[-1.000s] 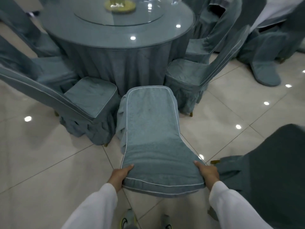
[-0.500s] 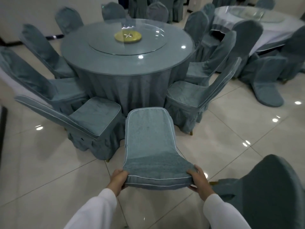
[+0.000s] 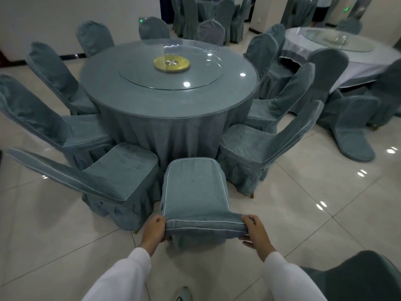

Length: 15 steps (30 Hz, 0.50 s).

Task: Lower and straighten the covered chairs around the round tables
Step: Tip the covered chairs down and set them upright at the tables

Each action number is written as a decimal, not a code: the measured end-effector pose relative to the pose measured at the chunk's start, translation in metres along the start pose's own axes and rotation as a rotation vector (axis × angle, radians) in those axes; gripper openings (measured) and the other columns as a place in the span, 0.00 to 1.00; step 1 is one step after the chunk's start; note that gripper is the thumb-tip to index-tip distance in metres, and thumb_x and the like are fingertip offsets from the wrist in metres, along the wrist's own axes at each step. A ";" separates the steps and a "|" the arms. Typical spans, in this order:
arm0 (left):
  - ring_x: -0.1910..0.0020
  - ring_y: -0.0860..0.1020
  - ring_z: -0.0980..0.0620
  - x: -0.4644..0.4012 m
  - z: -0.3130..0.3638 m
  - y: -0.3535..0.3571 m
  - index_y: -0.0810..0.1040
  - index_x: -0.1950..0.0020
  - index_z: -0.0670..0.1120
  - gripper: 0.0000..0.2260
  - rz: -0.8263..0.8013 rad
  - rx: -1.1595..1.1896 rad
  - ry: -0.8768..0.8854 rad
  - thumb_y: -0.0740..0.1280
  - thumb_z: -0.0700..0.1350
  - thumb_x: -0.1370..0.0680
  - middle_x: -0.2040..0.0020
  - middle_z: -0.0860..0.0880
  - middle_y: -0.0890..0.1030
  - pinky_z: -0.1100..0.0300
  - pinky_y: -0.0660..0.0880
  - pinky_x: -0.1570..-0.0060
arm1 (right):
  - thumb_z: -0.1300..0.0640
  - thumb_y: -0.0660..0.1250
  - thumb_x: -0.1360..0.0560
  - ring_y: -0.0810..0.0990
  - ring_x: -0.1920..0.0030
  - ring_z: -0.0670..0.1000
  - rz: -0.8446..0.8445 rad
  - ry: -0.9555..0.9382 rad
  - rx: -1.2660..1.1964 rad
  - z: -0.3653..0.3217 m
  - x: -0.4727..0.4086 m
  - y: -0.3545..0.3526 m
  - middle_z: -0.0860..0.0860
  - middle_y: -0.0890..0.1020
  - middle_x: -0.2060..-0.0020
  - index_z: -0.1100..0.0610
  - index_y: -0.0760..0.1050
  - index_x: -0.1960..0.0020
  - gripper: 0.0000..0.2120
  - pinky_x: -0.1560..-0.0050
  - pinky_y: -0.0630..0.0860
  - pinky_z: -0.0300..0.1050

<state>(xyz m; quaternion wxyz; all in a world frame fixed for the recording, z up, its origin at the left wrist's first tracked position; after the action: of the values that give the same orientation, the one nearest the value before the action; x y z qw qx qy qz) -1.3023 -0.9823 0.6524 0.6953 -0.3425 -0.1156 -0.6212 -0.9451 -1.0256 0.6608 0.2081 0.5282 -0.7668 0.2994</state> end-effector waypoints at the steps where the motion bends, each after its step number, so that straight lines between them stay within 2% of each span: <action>1: 0.56 0.77 0.44 -0.012 0.010 -0.001 0.77 0.50 0.43 0.11 -0.001 -0.005 0.010 0.57 0.45 0.16 0.52 0.43 0.78 0.45 0.81 0.51 | 0.48 0.64 0.18 0.83 0.61 0.58 0.008 0.003 -0.008 -0.012 -0.008 0.004 0.56 0.84 0.50 0.51 0.74 0.45 0.08 0.59 0.81 0.47; 3: 0.54 0.78 0.43 -0.036 0.030 -0.005 0.78 0.51 0.45 0.11 0.001 -0.024 0.032 0.57 0.45 0.17 0.52 0.43 0.79 0.42 0.80 0.47 | 0.52 0.63 0.18 0.81 0.63 0.57 0.014 0.008 -0.033 -0.038 -0.026 0.014 0.58 0.82 0.53 0.56 0.75 0.44 0.08 0.63 0.80 0.44; 5: 0.53 0.77 0.44 -0.060 0.049 -0.006 0.78 0.51 0.46 0.11 0.001 -0.023 0.034 0.57 0.46 0.17 0.51 0.43 0.79 0.43 0.79 0.45 | 0.53 0.63 0.18 0.79 0.63 0.56 0.013 0.015 -0.051 -0.063 -0.042 0.022 0.57 0.81 0.55 0.57 0.75 0.45 0.07 0.66 0.80 0.42; 8: 0.54 0.77 0.44 -0.094 0.067 -0.009 0.78 0.51 0.44 0.11 0.007 -0.029 0.011 0.57 0.46 0.17 0.49 0.41 0.79 0.44 0.78 0.44 | 0.52 0.62 0.17 0.81 0.61 0.56 0.016 -0.011 -0.067 -0.089 -0.061 0.031 0.56 0.81 0.54 0.55 0.75 0.43 0.08 0.56 0.82 0.50; 10: 0.56 0.76 0.44 -0.106 0.077 -0.008 0.77 0.49 0.43 0.12 -0.016 -0.068 -0.017 0.57 0.46 0.17 0.49 0.39 0.80 0.46 0.79 0.48 | 0.51 0.62 0.17 0.82 0.58 0.57 0.022 -0.034 -0.047 -0.097 -0.068 0.031 0.57 0.82 0.51 0.54 0.75 0.42 0.08 0.50 0.82 0.54; 12: 0.56 0.77 0.43 -0.112 0.084 -0.002 0.75 0.46 0.43 0.11 -0.093 -0.130 -0.119 0.56 0.46 0.17 0.46 0.39 0.78 0.50 0.79 0.54 | 0.48 0.63 0.17 0.84 0.58 0.57 0.007 -0.047 0.018 -0.100 -0.073 0.027 0.59 0.83 0.50 0.52 0.75 0.43 0.09 0.51 0.83 0.54; 13: 0.54 0.77 0.43 -0.113 0.087 0.000 0.74 0.43 0.43 0.11 -0.143 -0.190 -0.168 0.55 0.46 0.16 0.43 0.40 0.77 0.52 0.78 0.54 | 0.45 0.63 0.17 0.85 0.60 0.57 -0.013 -0.051 0.068 -0.099 -0.075 0.024 0.60 0.85 0.52 0.51 0.75 0.43 0.10 0.52 0.83 0.53; 15: 0.43 0.77 0.43 -0.124 0.095 0.001 0.73 0.34 0.41 0.14 -0.209 -0.367 -0.170 0.55 0.45 0.16 0.35 0.43 0.75 0.56 0.74 0.44 | 0.39 0.61 0.18 0.86 0.62 0.56 -0.050 -0.046 0.194 -0.100 -0.079 0.016 0.59 0.87 0.59 0.46 0.74 0.44 0.12 0.55 0.82 0.49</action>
<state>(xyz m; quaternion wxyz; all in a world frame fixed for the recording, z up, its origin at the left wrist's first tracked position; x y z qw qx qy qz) -1.3014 -0.8261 0.6495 0.5409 -0.5005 -0.0938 -0.6694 -0.9319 -0.8994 0.6798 0.1456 0.5717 -0.7253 0.3549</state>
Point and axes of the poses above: each hand's wrist, its own x-axis away from the middle knuckle, its own y-axis out of the palm, z = x × y, the point moved 7 cm from there along -x, towards the middle knuckle
